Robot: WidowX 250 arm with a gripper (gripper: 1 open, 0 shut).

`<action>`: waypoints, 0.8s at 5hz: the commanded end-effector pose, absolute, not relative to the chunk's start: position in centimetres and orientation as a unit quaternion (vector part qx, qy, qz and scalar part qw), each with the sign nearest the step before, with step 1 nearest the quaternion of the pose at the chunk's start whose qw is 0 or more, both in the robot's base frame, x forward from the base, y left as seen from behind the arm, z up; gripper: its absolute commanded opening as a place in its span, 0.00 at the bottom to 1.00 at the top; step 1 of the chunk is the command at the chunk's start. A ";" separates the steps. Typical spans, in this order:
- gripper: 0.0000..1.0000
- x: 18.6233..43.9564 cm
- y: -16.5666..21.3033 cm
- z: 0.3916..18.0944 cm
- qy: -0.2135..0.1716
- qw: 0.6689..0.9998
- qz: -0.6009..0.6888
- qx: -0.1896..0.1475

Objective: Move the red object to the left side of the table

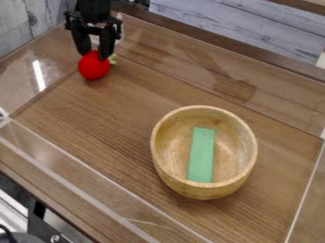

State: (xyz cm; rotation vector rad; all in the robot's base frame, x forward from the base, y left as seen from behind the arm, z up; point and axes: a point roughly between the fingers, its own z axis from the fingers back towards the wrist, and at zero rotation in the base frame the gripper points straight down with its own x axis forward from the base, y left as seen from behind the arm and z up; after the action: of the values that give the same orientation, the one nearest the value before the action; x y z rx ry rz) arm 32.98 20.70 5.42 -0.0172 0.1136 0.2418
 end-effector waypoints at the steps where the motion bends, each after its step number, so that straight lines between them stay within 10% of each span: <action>1: 1.00 34.3 21.1 7.8 0.022 0.992 0.127 0.008; 4: 1.00 33.8 19.8 11.3 0.001 0.992 0.123 0.009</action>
State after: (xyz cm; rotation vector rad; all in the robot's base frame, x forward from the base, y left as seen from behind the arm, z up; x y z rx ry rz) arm 33.08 19.68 7.93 -0.0184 0.0891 0.2515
